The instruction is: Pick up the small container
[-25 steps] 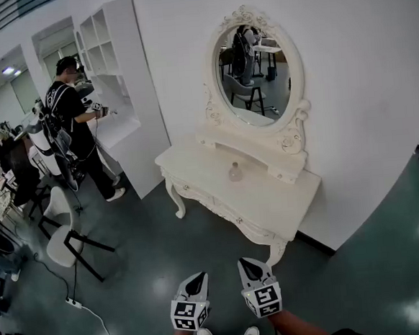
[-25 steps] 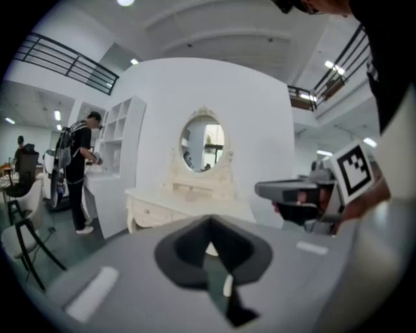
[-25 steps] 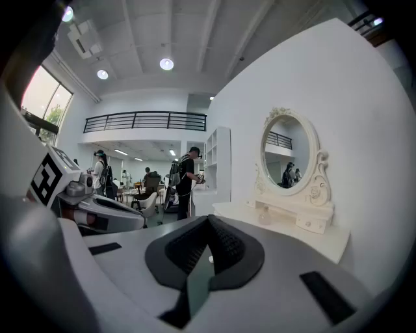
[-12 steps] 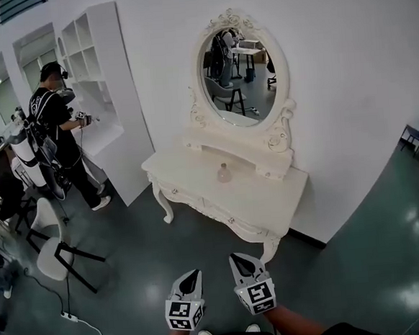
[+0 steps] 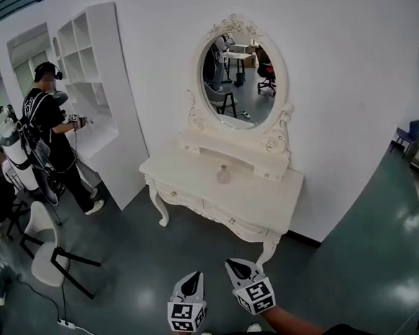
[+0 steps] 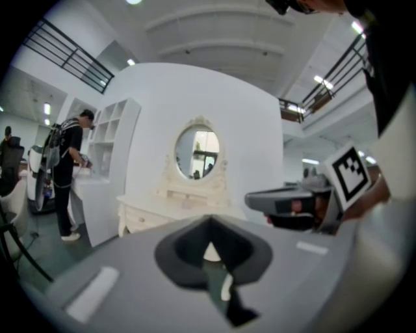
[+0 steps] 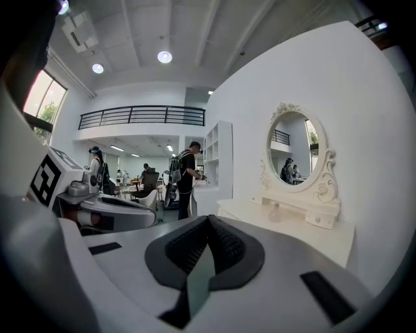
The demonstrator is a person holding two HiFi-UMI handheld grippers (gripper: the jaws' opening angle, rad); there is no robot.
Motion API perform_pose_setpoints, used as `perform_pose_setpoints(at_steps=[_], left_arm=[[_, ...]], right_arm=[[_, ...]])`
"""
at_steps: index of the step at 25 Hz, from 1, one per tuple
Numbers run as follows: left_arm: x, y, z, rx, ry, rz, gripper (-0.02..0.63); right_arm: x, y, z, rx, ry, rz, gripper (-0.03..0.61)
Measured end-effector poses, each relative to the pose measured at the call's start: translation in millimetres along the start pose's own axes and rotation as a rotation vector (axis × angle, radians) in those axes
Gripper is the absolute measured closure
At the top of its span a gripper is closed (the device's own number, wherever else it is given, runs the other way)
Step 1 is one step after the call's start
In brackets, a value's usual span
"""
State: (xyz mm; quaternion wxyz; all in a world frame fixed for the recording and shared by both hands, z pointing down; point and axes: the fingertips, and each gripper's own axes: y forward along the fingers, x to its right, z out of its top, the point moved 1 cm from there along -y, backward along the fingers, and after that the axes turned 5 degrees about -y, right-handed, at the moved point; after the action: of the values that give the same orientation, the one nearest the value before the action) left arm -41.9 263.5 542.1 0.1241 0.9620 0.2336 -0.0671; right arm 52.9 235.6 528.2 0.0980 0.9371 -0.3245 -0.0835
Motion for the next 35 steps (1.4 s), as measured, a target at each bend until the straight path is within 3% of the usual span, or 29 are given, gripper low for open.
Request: perform_pose_setpoints(at_steps=[7,16,20,25,35], left_arm=[[-23,-21,-1,0.017,0.016,-0.042,0.606],[-53,-18,4,0.047,-0.008,0.011,0.606],[-64,-1,6,0.038,-0.001,0.011,0.607],[-77,30,27,0.056,-0.002,0.029,0.607],[-96,101,51,0.052,0.03,0.048,0.606]], right_arm=[[-24,-4,9,0.044,0.014,-0.091,0.572],[-24,16,11,0.017,0.013,-0.1,0.572],[-9,34,15,0.031,0.013,-0.103,0.572],[20,61,13,0.043,0.088,-0.096,0.572],[80,107,20,0.047,0.07,-0.084,0.572]])
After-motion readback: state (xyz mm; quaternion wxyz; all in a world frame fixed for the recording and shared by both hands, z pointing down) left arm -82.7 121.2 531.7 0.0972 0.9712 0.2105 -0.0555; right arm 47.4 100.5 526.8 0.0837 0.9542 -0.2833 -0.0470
